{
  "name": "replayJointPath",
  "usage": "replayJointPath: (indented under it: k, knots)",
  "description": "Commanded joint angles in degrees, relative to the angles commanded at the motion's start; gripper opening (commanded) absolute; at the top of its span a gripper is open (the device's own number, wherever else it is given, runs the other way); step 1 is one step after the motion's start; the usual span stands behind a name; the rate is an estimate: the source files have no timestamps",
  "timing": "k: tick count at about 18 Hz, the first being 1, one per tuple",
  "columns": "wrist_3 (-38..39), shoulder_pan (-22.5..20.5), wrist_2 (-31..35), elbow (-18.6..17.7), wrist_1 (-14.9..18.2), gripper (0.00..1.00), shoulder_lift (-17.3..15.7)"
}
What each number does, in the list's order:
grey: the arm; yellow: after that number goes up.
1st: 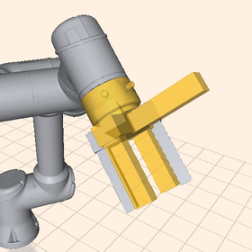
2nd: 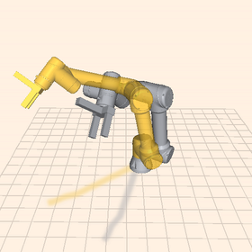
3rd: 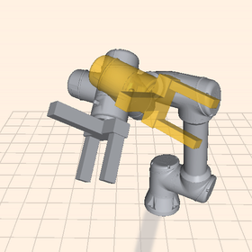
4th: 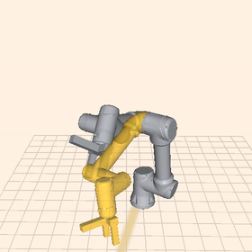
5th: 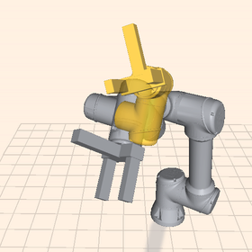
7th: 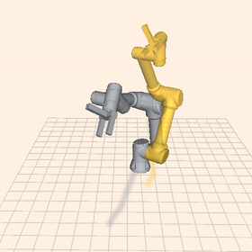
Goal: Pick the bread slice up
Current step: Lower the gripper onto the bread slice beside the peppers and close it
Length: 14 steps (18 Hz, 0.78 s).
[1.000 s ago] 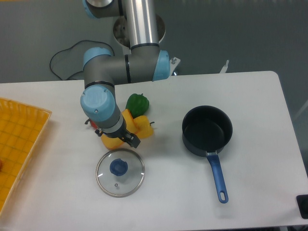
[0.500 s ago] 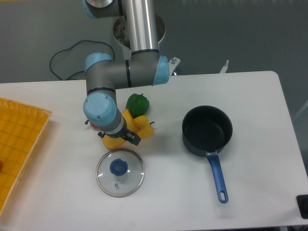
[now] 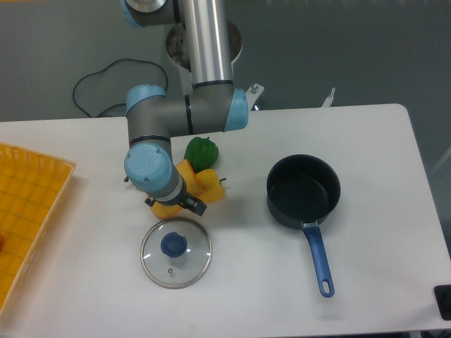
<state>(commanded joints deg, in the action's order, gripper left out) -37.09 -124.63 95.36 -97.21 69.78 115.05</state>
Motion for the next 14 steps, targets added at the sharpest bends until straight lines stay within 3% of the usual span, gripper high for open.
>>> replayJointPath:
  k: [14]
  knots:
    - [0.09,1.14,0.0,-0.44,0.18,1.0,1.05]
